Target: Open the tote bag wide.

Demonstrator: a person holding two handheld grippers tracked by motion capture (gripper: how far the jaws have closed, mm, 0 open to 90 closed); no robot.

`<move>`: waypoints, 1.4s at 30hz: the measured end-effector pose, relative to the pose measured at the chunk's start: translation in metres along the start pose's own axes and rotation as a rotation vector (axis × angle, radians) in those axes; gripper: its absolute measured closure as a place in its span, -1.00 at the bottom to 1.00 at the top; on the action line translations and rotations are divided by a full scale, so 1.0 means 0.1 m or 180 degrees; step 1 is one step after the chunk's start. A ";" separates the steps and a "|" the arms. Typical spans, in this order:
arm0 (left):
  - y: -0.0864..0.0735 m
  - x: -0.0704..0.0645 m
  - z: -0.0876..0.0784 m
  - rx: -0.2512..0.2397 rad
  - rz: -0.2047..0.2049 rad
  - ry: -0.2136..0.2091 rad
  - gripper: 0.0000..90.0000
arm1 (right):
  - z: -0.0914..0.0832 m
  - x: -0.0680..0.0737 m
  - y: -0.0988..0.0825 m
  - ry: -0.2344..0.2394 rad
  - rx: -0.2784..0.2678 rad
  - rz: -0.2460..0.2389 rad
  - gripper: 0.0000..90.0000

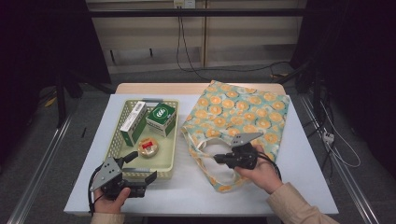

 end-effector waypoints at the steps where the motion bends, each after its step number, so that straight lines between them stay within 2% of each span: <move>1: 0.00 0.00 0.00 0.0000 0.0001 -0.0004 -0.89 | -0.03 -0.06 0.03 -0.0048 -0.0008 0.0001 1.00; 4: 0.00 0.00 0.01 0.0007 0.0013 -0.0006 -0.89 | -0.09 -0.24 0.11 -0.0144 -0.0057 0.0052 1.00; 7: 0.00 0.00 0.00 0.0006 0.0015 -0.0007 -0.89 | -0.13 -0.44 0.17 -0.0287 -0.0052 0.0028 1.00; 10: 0.00 0.00 0.00 0.0004 0.0000 -0.0007 -0.89 | -0.18 -0.66 0.25 -0.0329 -0.0158 0.0190 1.00; 14: 0.00 0.01 0.00 0.0000 0.0008 -0.0009 -0.89 | -0.20 -0.94 0.32 -0.0440 -0.0220 0.0300 1.00; 22: 0.00 0.02 -0.02 -0.0007 -0.0019 -0.0002 -0.89 | -0.13 -1.41 0.38 -0.0471 -0.0327 0.0593 1.00; 30: -0.02 0.03 -0.01 -0.0024 -0.0092 -0.0015 -0.90 | 0.00 -1.82 0.34 -0.0709 -0.0293 0.0702 1.00; 35: -0.01 0.02 -0.01 -0.0026 -0.0077 -0.0021 -0.90 | 0.05 -1.99 0.28 -0.0873 -0.0287 0.0757 0.99; 36: 0.00 0.02 -0.02 -0.0032 -0.0076 -0.0025 -0.90 | 0.06 -1.99 0.26 -0.0871 -0.0269 0.0791 0.93; 37: 0.00 0.02 -0.02 -0.0032 -0.0057 -0.0026 -0.90 | 0.06 -1.99 0.25 -0.0883 -0.0263 0.0819 0.79; 38: 0.00 0.02 -0.02 -0.0039 -0.0073 -0.0033 -0.90 | 0.06 -1.98 0.24 -0.0931 -0.0272 0.0773 0.72; 40: 0.00 0.01 -0.02 -0.0043 -0.0089 -0.0035 -0.90 | 0.05 -1.92 0.25 -0.0885 -0.0259 0.0739 0.59; 42: 0.00 0.01 -0.02 -0.0044 -0.0079 -0.0043 -0.90 | 0.04 -1.85 0.26 -0.0906 -0.0225 0.0617 0.45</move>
Point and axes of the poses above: each handheld gripper's, and its own axes: z roughly forward along the jaws, y roughly out of its top, x roughly to its left, the point moved 7 cm from there along z, roughly forward along the jaws, and after that the axes turned 2 degrees about z, right-handed, at the moved point
